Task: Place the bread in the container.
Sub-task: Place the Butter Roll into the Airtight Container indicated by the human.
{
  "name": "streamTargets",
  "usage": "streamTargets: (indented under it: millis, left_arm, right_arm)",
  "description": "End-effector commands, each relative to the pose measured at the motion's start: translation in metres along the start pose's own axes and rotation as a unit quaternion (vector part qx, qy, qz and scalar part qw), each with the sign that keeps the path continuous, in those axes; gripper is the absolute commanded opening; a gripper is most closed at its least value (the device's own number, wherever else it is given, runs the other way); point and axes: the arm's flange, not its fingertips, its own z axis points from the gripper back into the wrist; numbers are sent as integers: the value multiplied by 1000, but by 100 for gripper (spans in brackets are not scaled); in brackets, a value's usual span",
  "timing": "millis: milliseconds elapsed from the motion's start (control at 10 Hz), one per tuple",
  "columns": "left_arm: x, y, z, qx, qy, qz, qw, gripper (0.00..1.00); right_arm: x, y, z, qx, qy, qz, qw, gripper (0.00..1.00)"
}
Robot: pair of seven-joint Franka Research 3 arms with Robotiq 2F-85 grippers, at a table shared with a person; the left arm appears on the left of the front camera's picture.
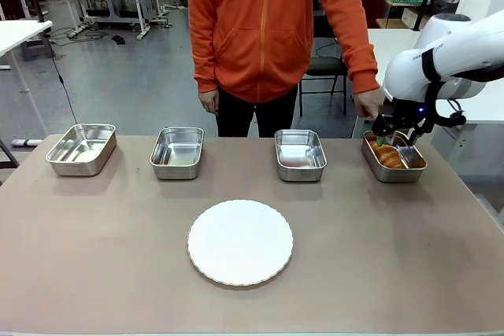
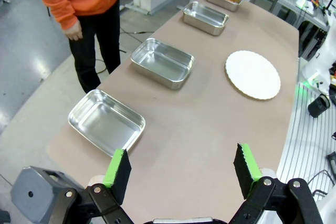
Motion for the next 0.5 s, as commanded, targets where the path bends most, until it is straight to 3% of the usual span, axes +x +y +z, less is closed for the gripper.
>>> streamTargets:
  millis: [0,300,400]
  left_arm:
    - [1,-1,0,1,-6,-7,1000,100]
    - [1,-1,0,1,-6,-7,1000,100]
    - [1,-1,0,1,-6,-7,1000,100]
  right_arm:
    - [0,0,0,0,-2,1,1000,100]
    - [0,0,0,0,0,0,1000,100]
    - [-17,13,26,-10,-34,-35,999,100]
